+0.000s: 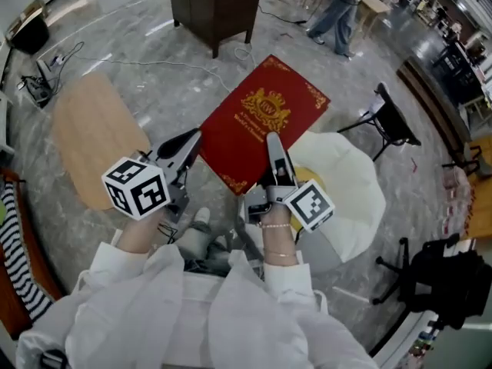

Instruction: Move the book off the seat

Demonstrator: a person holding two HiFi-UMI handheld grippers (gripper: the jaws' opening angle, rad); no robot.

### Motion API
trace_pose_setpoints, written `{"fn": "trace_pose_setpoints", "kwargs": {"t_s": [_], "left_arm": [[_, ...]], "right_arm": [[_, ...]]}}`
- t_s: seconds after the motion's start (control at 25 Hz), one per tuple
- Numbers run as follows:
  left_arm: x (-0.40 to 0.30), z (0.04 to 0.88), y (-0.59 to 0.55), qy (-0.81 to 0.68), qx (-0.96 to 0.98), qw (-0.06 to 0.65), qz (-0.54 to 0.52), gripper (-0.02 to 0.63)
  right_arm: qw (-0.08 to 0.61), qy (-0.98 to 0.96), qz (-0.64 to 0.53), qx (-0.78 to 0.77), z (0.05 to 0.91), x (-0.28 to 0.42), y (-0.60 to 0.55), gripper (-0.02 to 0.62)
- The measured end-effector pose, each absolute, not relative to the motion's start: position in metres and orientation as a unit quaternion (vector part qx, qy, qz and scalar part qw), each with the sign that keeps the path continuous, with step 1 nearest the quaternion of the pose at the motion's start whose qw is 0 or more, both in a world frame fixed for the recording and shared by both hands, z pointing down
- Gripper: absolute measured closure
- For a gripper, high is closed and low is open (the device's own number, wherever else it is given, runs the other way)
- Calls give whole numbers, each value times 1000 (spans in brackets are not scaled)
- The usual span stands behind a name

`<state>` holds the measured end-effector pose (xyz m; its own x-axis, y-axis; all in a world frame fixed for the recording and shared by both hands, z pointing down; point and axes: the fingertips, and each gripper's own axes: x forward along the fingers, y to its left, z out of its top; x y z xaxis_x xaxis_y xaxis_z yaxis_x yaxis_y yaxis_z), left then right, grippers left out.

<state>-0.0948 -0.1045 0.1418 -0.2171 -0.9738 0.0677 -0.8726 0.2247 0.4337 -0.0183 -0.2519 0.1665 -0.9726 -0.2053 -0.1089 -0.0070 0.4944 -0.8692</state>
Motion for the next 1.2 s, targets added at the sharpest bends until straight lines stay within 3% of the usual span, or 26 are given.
{"fn": "trace_pose_setpoints", "kwargs": {"t_s": [0.4, 1.2], "left_arm": [[-163, 156, 11, -839, 487, 152, -188, 600], [-342, 172, 248, -895, 365, 148, -208, 600]], "right_arm": [[24, 868, -495, 37, 177, -115, -163, 344], [-37, 848, -507, 146, 181, -340, 56, 344]]}}
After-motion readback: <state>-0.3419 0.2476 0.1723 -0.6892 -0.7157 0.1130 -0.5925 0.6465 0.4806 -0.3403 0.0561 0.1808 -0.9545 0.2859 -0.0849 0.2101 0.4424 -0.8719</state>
